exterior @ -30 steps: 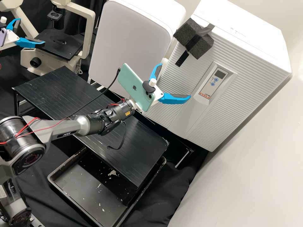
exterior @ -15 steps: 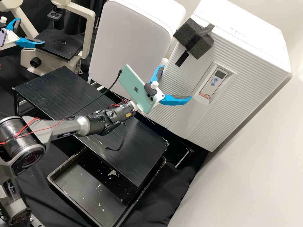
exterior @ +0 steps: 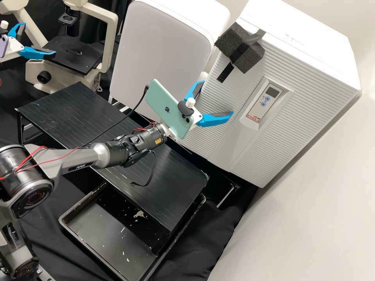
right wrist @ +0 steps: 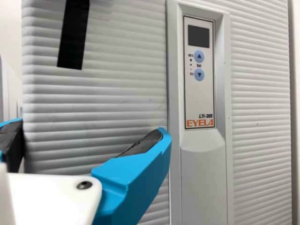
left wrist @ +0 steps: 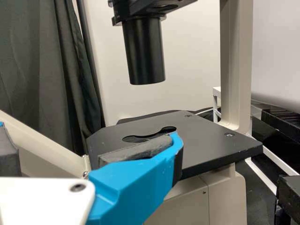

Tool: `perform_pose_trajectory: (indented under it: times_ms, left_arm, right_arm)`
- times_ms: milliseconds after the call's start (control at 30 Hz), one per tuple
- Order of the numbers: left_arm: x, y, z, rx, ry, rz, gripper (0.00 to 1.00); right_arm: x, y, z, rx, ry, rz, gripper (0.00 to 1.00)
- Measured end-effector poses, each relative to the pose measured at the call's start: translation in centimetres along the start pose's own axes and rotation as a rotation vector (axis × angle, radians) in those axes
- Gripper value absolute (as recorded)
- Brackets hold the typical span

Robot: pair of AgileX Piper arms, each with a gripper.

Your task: Open the incubator door

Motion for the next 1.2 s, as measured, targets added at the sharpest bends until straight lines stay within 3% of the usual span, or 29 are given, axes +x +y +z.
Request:
perform_pose_trajectory:
  times_ms: [200, 733, 1200]
  left_arm:
    - [0.0, 0.0, 0.0, 0.000, 0.000, 0.000, 1.00]
    - [0.0, 0.0, 0.0, 0.000, 0.000, 0.000, 1.00]
    - [0.0, 0.0, 0.0, 0.000, 0.000, 0.000, 1.00]
  right_arm:
    - [-0.3, -0.1, -0.4, 0.004, -0.012, -0.015, 0.00]
    - [-0.6, -0.4, -1.2, -0.041, -0.026, -0.016, 0.00]
    - [-1.4, 0.3, -1.2, -0.058, -0.036, -0.022, 0.00]
